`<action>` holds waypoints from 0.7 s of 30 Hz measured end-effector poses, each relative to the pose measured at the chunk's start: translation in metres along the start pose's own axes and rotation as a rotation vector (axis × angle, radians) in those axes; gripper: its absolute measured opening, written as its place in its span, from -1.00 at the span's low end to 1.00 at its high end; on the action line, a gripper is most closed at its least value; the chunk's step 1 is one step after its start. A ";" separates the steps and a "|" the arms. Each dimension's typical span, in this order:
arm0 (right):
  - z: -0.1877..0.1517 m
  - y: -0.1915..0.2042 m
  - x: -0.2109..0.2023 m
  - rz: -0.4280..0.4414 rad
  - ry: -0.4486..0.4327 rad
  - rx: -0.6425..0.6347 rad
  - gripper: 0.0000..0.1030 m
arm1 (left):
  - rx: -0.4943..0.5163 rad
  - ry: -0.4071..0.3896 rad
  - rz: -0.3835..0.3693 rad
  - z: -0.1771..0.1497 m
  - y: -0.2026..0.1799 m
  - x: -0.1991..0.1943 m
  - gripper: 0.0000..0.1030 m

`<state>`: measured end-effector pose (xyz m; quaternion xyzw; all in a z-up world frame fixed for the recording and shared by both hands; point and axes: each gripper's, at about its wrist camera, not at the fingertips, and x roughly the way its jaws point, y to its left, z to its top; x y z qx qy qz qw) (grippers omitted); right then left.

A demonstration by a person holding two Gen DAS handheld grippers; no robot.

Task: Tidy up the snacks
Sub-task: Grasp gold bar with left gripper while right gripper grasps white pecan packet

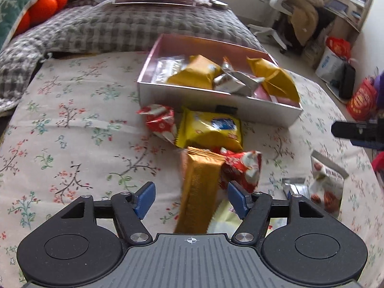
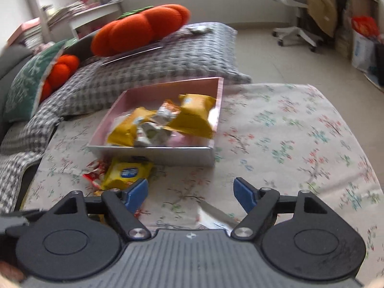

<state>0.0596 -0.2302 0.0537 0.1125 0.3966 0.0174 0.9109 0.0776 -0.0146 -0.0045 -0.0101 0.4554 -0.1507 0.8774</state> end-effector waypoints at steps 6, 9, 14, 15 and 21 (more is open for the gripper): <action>-0.007 -0.019 0.003 -0.039 0.005 0.062 0.47 | 0.005 0.016 0.007 -0.004 0.001 0.009 0.28; -0.010 -0.018 0.005 -0.075 0.027 0.028 0.47 | 0.011 0.018 0.006 -0.005 -0.001 0.010 0.28; -0.015 -0.011 0.009 -0.084 0.081 0.022 0.50 | 0.016 0.007 -0.005 -0.002 -0.003 0.008 0.28; -0.016 -0.010 0.010 -0.079 0.094 0.031 0.51 | 0.012 0.003 -0.007 -0.001 -0.003 0.007 0.28; -0.020 -0.013 0.009 -0.090 0.136 0.089 0.60 | 0.005 0.008 0.010 -0.002 0.001 0.006 0.28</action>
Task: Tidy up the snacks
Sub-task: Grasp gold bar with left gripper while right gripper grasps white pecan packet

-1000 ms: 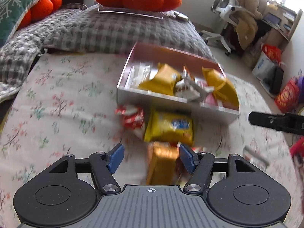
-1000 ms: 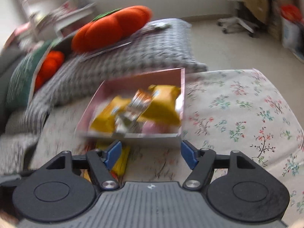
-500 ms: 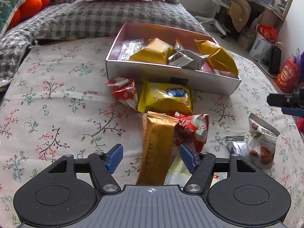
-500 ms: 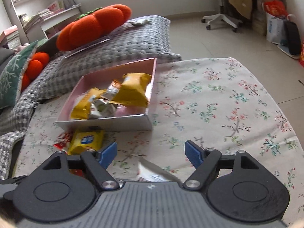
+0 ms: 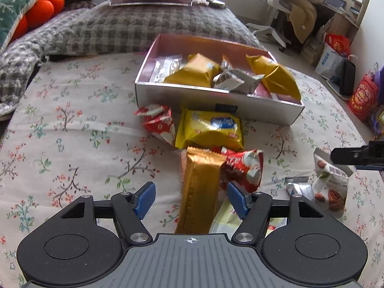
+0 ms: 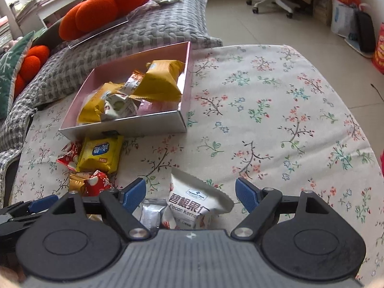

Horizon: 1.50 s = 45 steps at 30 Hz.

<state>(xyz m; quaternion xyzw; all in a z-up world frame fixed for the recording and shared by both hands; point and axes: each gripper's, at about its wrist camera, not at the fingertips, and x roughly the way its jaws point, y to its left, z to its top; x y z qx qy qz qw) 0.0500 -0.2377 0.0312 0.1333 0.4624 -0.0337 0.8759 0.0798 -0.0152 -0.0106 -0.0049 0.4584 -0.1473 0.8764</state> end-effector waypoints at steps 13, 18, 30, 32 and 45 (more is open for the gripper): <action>-0.009 -0.013 0.015 0.039 0.093 0.095 0.43 | -0.015 0.028 0.028 -0.004 -0.002 0.016 0.22; -0.011 -0.011 0.019 0.042 0.106 0.090 0.28 | -0.003 0.021 0.063 -0.004 0.000 0.018 -0.12; -0.014 -0.010 0.024 0.069 0.112 0.083 -0.33 | -0.013 0.011 0.054 -0.003 0.004 0.014 -0.46; -0.014 -0.011 0.022 0.067 0.097 0.085 -0.40 | -0.015 0.004 0.052 -0.003 0.005 0.012 -0.46; -0.012 -0.013 0.017 0.072 0.054 0.085 -0.57 | -0.033 -0.032 0.038 0.002 0.007 0.004 -0.46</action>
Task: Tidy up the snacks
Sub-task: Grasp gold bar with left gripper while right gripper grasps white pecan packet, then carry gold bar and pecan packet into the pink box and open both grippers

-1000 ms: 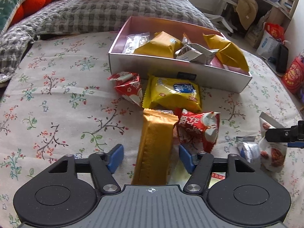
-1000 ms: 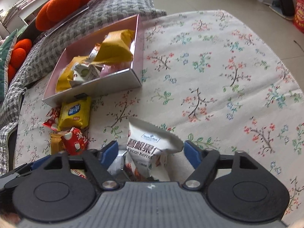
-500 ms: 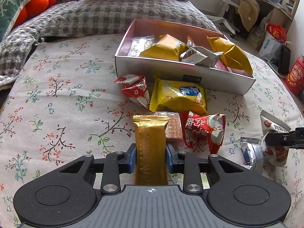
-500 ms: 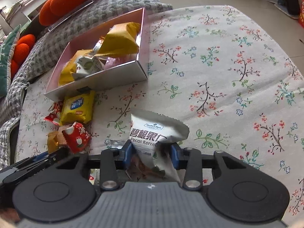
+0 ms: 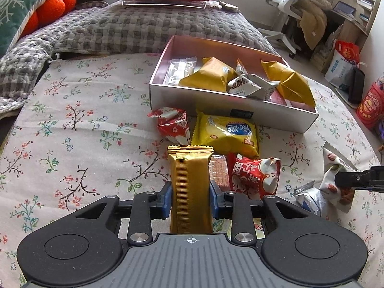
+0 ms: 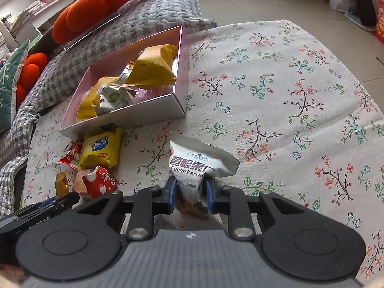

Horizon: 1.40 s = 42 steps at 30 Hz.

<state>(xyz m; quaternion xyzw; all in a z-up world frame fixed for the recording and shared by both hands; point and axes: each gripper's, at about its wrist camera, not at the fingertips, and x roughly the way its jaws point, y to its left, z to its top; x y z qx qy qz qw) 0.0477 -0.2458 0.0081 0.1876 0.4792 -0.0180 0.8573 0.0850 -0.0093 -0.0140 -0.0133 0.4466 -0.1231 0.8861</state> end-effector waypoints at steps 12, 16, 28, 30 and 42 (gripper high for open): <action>0.001 0.003 -0.005 0.006 -0.038 -0.028 -0.70 | -0.005 -0.021 -0.011 0.003 0.000 -0.005 -0.46; 0.000 0.006 -0.009 0.007 -0.066 -0.046 -0.71 | -0.004 -0.030 -0.013 0.004 0.000 -0.006 -0.46; 0.002 0.011 -0.011 0.014 -0.097 -0.076 -0.81 | -0.010 -0.050 -0.022 0.007 0.001 -0.010 -0.46; 0.002 0.010 -0.011 0.015 -0.100 -0.074 -0.80 | -0.012 -0.050 -0.026 0.007 0.001 -0.010 -0.46; 0.003 0.005 0.013 -0.002 -0.031 -0.018 -0.32 | -0.010 -0.049 -0.029 0.007 0.001 -0.010 -0.46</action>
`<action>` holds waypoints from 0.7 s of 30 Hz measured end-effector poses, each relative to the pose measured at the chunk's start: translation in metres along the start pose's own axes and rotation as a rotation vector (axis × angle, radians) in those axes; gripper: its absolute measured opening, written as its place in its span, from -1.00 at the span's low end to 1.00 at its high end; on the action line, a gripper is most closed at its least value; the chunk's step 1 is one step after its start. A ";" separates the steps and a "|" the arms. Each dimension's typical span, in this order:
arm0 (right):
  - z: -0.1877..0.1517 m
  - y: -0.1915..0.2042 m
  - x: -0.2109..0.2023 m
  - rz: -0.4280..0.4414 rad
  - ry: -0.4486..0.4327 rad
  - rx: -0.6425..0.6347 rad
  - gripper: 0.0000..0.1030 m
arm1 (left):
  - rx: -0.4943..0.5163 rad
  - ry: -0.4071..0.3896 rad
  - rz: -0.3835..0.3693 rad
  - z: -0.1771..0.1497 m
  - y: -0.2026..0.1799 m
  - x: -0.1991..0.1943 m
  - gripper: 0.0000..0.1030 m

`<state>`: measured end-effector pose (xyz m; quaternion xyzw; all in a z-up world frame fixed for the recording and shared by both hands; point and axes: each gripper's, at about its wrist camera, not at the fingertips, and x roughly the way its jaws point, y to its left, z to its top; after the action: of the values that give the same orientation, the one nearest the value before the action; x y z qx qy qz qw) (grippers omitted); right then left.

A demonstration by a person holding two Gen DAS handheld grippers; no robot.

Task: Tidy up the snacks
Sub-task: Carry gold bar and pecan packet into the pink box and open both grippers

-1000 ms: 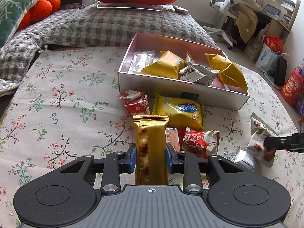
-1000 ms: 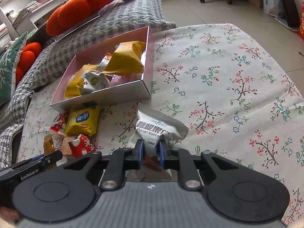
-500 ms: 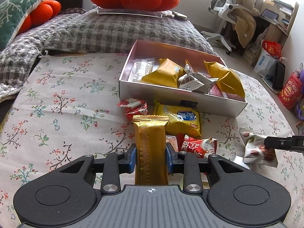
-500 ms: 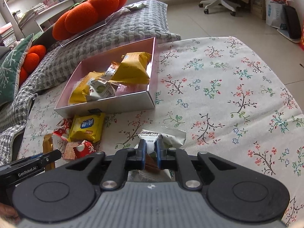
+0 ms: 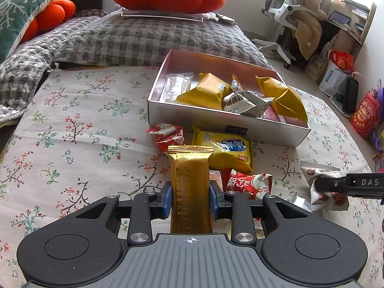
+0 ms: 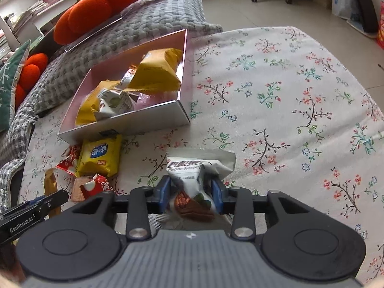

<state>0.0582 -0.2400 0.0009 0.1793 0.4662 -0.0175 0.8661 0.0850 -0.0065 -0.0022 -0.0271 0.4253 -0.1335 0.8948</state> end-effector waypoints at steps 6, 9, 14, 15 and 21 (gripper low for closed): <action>-0.003 0.004 -0.003 -0.010 -0.015 -0.024 -0.44 | 0.001 -0.003 -0.003 0.000 0.000 -0.001 -0.46; -0.002 0.001 -0.007 -0.004 -0.034 -0.014 -0.53 | 0.000 -0.007 -0.007 0.001 0.000 -0.001 -0.46; -0.001 0.000 -0.014 0.015 -0.066 -0.005 -0.58 | 0.005 -0.016 -0.013 0.003 -0.001 -0.003 -0.46; -0.001 0.001 -0.015 0.016 -0.072 -0.006 -0.58 | 0.005 -0.017 -0.014 0.004 -0.001 -0.003 -0.46; 0.002 0.005 -0.025 0.026 -0.144 -0.023 -0.58 | 0.002 -0.031 -0.024 0.010 0.001 -0.007 -0.46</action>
<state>0.0469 -0.2399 0.0237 0.1739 0.4005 -0.0137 0.8995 0.0889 -0.0044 0.0095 -0.0335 0.4110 -0.1440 0.8996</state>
